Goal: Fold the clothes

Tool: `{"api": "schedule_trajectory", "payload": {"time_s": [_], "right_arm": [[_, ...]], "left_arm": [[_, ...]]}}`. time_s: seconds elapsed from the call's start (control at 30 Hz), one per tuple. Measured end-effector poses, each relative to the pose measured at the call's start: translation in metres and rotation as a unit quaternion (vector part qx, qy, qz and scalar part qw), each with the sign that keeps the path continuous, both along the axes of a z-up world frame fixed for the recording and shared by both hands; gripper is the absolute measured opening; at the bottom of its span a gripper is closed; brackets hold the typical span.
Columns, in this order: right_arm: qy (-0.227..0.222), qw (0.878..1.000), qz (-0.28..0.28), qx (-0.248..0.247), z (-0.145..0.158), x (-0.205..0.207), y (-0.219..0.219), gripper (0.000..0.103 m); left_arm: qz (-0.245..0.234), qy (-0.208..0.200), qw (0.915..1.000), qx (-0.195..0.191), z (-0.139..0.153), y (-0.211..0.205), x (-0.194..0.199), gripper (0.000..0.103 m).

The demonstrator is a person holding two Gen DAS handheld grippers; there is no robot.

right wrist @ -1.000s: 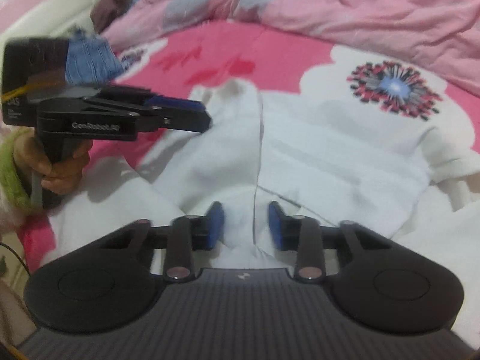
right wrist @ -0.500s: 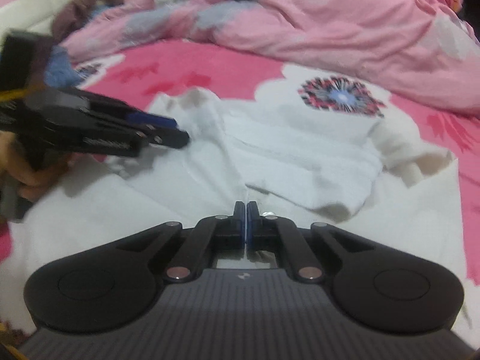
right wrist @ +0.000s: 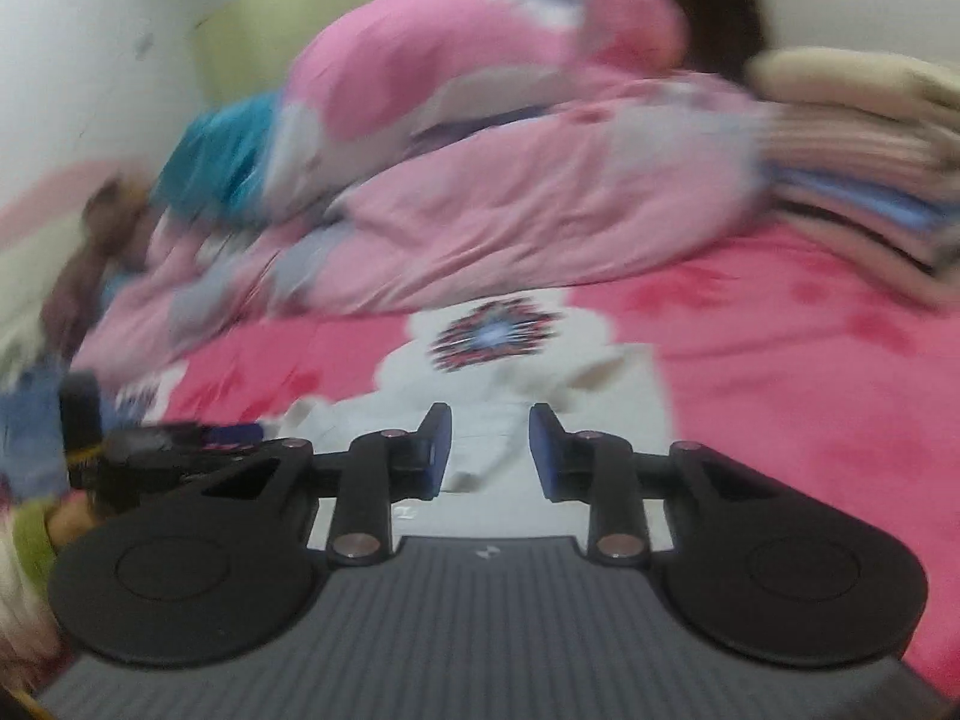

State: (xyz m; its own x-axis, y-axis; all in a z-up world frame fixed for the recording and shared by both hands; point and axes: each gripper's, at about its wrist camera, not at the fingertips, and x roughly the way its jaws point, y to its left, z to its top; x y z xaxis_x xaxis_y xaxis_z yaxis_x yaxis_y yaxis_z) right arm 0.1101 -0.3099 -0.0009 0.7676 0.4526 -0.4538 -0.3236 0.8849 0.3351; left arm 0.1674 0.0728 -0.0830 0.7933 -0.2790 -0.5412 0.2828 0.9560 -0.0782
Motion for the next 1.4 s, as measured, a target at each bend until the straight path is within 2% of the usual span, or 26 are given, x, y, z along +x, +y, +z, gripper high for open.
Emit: {"api": "schedule_trajectory", "payload": {"time_s": [0.1,0.13,0.2,0.27,0.37,0.47,0.6,0.77,0.83,1.03,1.2,1.37,1.4], "right_arm": [[0.040,0.997,-0.043,0.053,-0.010,-0.015,-0.038,0.036],[0.057,0.994,-0.055,0.075,-0.017,-0.019,-0.049,0.042],[0.088,0.986,-0.072,0.123,-0.034,-0.025,-0.063,0.043],[0.116,0.974,-0.086,0.172,-0.051,-0.031,-0.076,0.045],[0.132,0.965,-0.094,0.207,-0.066,-0.032,-0.086,0.046],[0.142,0.956,-0.100,0.236,-0.079,-0.032,-0.094,0.046],[0.155,0.943,-0.107,0.274,-0.095,-0.031,-0.104,0.048],[0.170,0.925,-0.115,0.321,-0.116,-0.031,-0.117,0.049],[0.174,0.920,-0.112,0.332,-0.120,-0.027,-0.121,0.049],[0.178,0.919,-0.099,0.337,-0.120,-0.017,-0.128,0.049],[0.189,0.923,-0.089,0.323,-0.119,-0.008,-0.125,0.049],[0.193,0.931,-0.087,0.298,-0.116,0.004,-0.118,0.049],[0.193,0.932,-0.087,0.293,-0.115,0.007,-0.117,0.049]], "left_arm": [[-0.006,-0.022,0.9997,-0.014,0.015,-0.004,-0.010,0.062],[-0.016,-0.028,0.9994,-0.015,0.020,-0.009,-0.015,0.063],[-0.040,-0.038,0.9984,-0.014,0.029,-0.020,-0.023,0.064],[-0.078,-0.040,0.9962,-0.006,0.035,-0.040,-0.032,0.066],[-0.148,-0.038,0.9880,0.021,0.037,-0.077,-0.050,0.066],[-0.221,-0.037,0.9733,0.052,0.037,-0.115,-0.068,0.067],[-0.302,-0.044,0.9465,0.106,0.029,-0.162,-0.094,0.067],[-0.360,-0.055,0.9177,0.159,0.011,-0.214,-0.118,0.067],[-0.370,-0.052,0.9110,0.174,0.004,-0.228,-0.120,0.067],[-0.375,-0.047,0.9044,0.197,-0.007,-0.248,-0.117,0.054],[-0.372,-0.051,0.9050,0.200,-0.009,-0.252,-0.111,0.041],[-0.369,-0.048,0.9085,0.190,-0.009,-0.251,-0.107,0.017],[-0.367,-0.048,0.9104,0.184,-0.008,-0.249,-0.106,0.016]]}}
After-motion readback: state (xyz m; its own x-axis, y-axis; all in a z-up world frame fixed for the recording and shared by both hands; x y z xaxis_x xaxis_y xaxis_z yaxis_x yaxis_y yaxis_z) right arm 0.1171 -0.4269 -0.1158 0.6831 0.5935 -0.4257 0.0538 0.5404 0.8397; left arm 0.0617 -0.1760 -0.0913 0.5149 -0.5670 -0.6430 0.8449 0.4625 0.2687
